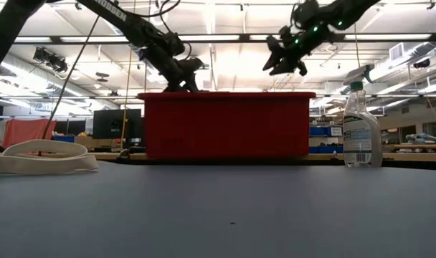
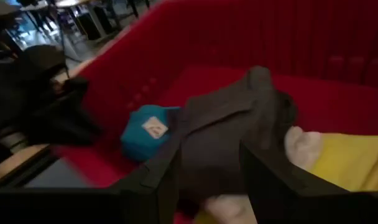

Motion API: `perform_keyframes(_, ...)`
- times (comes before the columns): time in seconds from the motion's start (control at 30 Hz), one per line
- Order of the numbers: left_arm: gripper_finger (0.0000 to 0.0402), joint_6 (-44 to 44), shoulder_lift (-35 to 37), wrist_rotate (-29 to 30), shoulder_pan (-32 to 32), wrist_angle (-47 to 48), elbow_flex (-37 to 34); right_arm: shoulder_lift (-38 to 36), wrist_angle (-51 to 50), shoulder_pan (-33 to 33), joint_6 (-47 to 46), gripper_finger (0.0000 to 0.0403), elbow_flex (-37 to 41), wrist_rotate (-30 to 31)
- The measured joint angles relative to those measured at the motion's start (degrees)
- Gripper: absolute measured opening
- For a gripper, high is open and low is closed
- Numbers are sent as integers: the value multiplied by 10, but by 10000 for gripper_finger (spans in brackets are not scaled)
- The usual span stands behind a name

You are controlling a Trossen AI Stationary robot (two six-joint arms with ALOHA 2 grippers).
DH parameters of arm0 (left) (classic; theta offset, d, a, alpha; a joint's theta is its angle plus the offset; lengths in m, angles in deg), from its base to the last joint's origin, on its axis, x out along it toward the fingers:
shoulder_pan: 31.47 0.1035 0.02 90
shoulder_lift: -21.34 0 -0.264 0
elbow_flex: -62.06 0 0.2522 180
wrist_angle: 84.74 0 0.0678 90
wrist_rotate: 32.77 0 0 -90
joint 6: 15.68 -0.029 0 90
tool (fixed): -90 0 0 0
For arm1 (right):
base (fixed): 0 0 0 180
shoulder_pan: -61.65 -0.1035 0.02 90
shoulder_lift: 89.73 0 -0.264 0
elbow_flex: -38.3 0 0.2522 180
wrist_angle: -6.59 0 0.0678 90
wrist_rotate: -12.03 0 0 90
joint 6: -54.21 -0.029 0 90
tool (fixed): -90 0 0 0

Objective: Fold Laundry from Bin
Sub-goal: Remove the gray shorts from the bin

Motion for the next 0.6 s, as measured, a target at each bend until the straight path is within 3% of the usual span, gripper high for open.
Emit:
perform_keyframes(0.27,143,-35,25,13,15,70,1,125,23,24,58,168,-71,-6)
perform_keyframes(0.6,143,-33,22,31,36,65,-1,289,-43,29,58,197,-211,-80)
